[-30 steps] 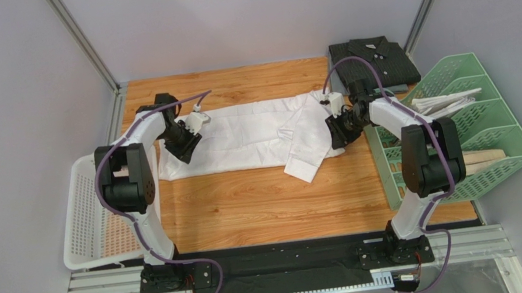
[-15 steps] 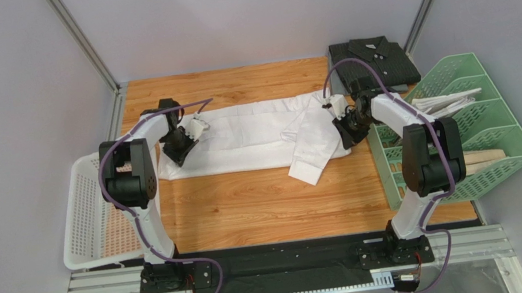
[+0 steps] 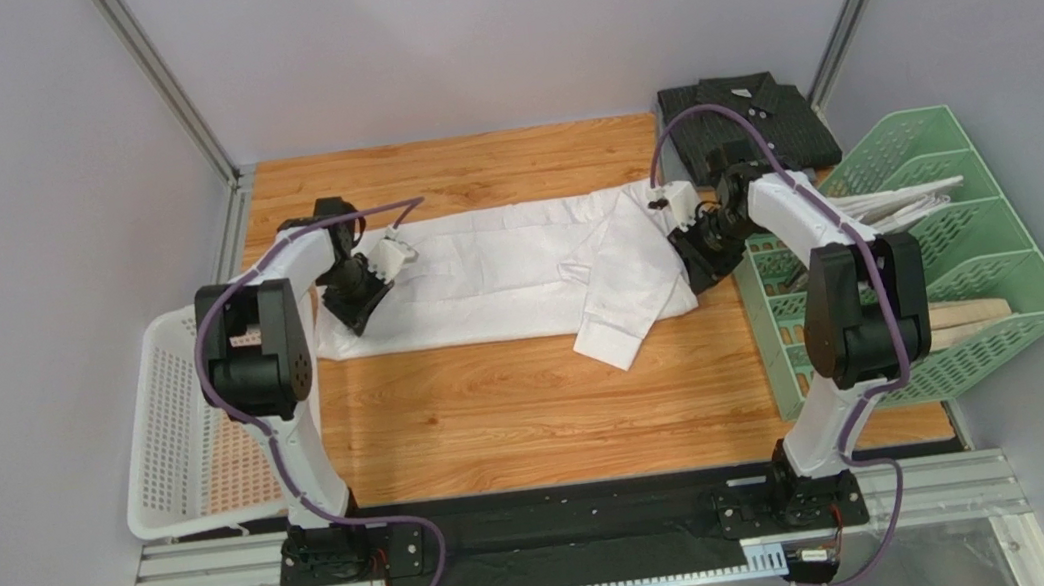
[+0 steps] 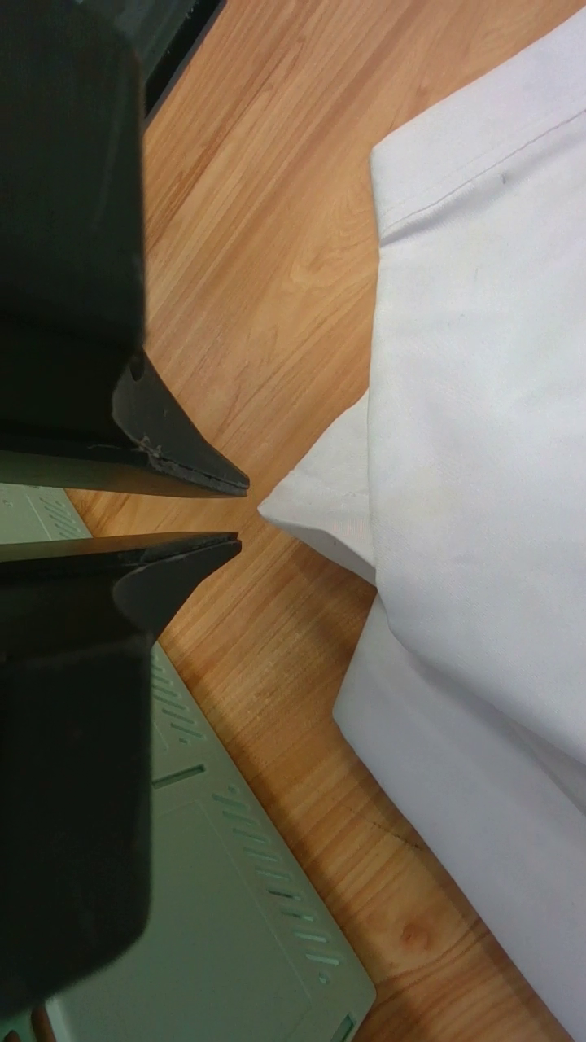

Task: Fold and stack the long sleeve shirts
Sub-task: Fold the shirt

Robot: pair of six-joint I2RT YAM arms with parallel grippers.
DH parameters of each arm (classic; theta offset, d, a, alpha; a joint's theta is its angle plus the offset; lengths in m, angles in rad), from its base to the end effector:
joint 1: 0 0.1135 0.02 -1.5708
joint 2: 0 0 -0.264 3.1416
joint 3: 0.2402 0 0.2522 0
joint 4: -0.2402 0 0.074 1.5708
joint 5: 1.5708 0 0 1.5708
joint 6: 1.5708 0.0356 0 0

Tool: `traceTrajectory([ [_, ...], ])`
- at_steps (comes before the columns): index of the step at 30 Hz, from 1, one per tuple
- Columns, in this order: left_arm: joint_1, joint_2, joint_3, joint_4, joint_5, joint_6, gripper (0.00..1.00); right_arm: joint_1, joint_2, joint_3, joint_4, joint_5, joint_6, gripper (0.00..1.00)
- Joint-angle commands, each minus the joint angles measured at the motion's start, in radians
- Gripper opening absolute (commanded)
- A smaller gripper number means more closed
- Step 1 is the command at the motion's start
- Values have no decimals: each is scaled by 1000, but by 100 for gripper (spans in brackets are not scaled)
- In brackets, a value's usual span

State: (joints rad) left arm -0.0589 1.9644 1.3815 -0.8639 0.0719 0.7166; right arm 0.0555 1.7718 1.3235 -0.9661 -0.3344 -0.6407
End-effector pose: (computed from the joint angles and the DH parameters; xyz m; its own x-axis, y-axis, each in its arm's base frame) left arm 0.3715 -0.0245 0.1639 -0.7026 0.6977 -0.1401 0.7016 0.7120 0.0275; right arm 0.3351 0.0303 0.2138 -0.7289 -0.6060 -0.3187 -0.6725 0.7211 0.1668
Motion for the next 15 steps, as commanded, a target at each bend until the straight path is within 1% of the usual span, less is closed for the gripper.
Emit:
traceTrajectory([
  [1,13,-154,-2,-60,80,20,24,-13,-14,75,-34,-58,30,23],
  [3,13,-195,-2,-57,95,9,30,-14,-26,109,-34,-90,59,25],
  [5,13,-206,7,-57,121,-5,34,-10,-25,126,-31,-121,78,30],
  [6,13,-200,13,-57,124,-9,38,-6,-9,137,-29,-118,82,31],
  [9,13,-164,45,-67,135,-16,41,3,35,174,-19,-115,94,32],
  [13,2,-130,80,-69,180,-49,43,23,101,220,-3,-117,116,32],
  [15,-16,-125,93,-78,235,-65,43,23,120,246,-2,-146,153,33],
])
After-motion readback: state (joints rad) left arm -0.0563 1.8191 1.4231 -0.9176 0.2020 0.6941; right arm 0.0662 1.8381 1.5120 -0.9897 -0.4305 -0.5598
